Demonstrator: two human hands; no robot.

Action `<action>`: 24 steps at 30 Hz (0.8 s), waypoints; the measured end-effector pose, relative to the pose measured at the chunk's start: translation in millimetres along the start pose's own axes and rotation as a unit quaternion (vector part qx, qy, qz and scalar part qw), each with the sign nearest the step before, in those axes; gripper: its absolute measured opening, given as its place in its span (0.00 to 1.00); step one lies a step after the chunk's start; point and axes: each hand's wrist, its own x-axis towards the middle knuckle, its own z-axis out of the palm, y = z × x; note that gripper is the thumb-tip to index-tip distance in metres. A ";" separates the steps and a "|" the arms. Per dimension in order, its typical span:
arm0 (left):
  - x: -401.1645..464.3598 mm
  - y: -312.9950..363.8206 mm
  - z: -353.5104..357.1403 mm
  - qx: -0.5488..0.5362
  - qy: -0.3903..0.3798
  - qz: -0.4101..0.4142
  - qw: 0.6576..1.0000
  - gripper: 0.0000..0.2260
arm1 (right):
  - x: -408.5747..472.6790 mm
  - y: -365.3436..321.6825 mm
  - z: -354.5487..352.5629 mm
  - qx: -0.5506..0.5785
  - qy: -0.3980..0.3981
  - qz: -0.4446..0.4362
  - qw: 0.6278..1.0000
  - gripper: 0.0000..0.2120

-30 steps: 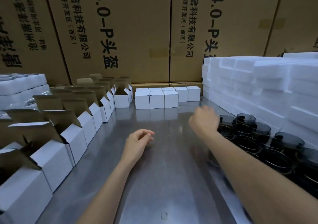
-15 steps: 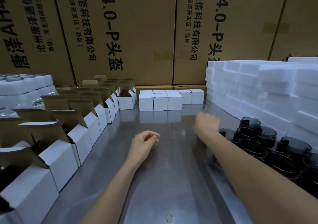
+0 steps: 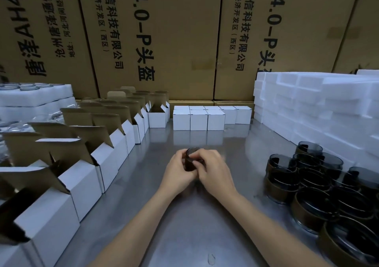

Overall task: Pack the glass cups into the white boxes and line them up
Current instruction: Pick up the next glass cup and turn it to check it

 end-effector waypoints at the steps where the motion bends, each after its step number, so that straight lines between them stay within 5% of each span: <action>1: 0.5 -2.3 -0.3 -0.010 -0.009 -0.004 1.000 0.20 | -1.9 2.9 0.2 0.019 0.014 -0.006 1.000 0.09; 4: 2.3 -6.4 -3.1 -0.038 -0.036 -0.019 0.998 0.22 | 1.3 13.6 0.7 0.081 0.045 0.060 0.994 0.15; 7: 5.9 -8.8 -9.9 -0.023 -0.075 -0.026 0.997 0.27 | 6.5 25.4 -4.1 0.257 -0.049 0.212 0.941 0.30; 10: 7.1 -9.5 -13.4 -0.004 -0.104 -0.020 0.994 0.29 | 6.2 32.4 -3.5 0.263 -0.091 0.198 0.940 0.30; 18: 0.6 -6.5 -9.3 0.015 -0.084 0.043 0.995 0.26 | 1.6 28.8 -3.0 0.221 -0.024 0.168 0.960 0.29; 24: -1.5 1.3 -14.9 0.056 -0.049 0.116 0.990 0.27 | 0.5 24.2 -4.0 0.248 -0.051 0.130 0.959 0.33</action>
